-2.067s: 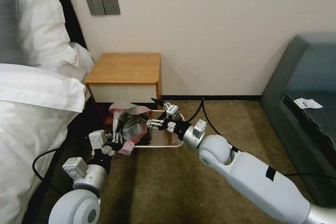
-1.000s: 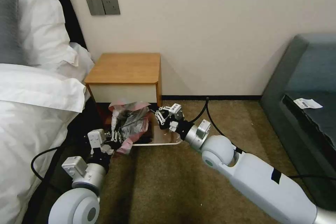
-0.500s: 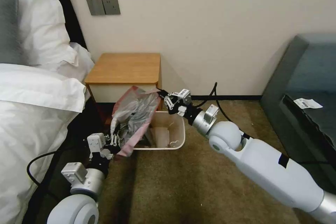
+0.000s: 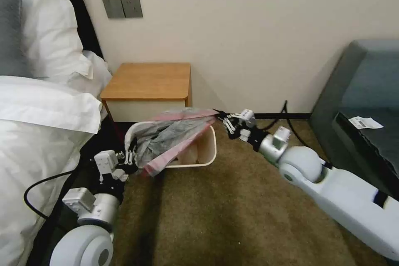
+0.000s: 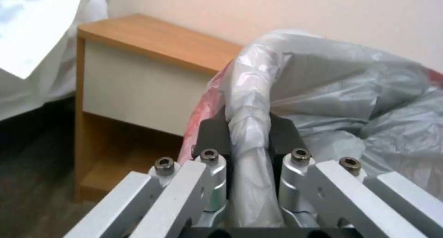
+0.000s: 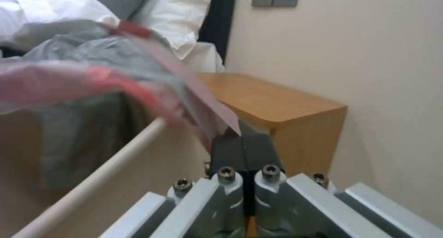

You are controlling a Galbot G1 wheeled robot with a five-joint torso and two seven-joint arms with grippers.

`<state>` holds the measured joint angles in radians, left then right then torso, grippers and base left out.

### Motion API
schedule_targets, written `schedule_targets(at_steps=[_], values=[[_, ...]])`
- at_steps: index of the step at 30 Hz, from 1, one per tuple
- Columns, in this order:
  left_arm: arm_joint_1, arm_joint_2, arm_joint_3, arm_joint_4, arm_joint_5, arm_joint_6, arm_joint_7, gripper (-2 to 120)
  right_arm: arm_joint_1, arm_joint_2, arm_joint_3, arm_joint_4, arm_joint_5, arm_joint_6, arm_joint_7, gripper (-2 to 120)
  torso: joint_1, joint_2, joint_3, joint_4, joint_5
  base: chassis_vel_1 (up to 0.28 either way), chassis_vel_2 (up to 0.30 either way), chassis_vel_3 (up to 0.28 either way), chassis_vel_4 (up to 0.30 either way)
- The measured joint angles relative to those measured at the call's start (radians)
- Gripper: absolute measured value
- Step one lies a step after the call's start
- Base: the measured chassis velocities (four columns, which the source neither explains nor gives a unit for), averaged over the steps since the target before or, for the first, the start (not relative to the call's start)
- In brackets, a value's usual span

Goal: Pick up the garbage bag from the table and place it over the trash can.

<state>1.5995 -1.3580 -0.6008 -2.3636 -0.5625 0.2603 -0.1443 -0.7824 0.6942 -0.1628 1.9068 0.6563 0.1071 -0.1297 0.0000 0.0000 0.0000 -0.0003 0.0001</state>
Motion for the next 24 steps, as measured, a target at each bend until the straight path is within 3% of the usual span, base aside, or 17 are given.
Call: schedule_targets(at_steps=[15, 24], values=[[-0.003, -0.014, -0.004, -0.047, -0.119, 0.031, -0.059, 11, -0.066, 0.010, 0.015, 0.010, -0.026, 0.007, 0.001, 0, 0.000, 0.000, 0.000, 0.0003, -0.0001, 0.000, 0.000, 0.000, 0.000], [-0.021, -0.015, -0.007, -0.015, -0.117, 0.030, -0.066, 11, -0.192, 0.029, 0.158, 0.058, 0.038, -0.008, 0.013, 32, 0.000, 0.000, 0.000, 0.0002, -0.0002, 0.000, 0.000, 0.000, 0.000]])
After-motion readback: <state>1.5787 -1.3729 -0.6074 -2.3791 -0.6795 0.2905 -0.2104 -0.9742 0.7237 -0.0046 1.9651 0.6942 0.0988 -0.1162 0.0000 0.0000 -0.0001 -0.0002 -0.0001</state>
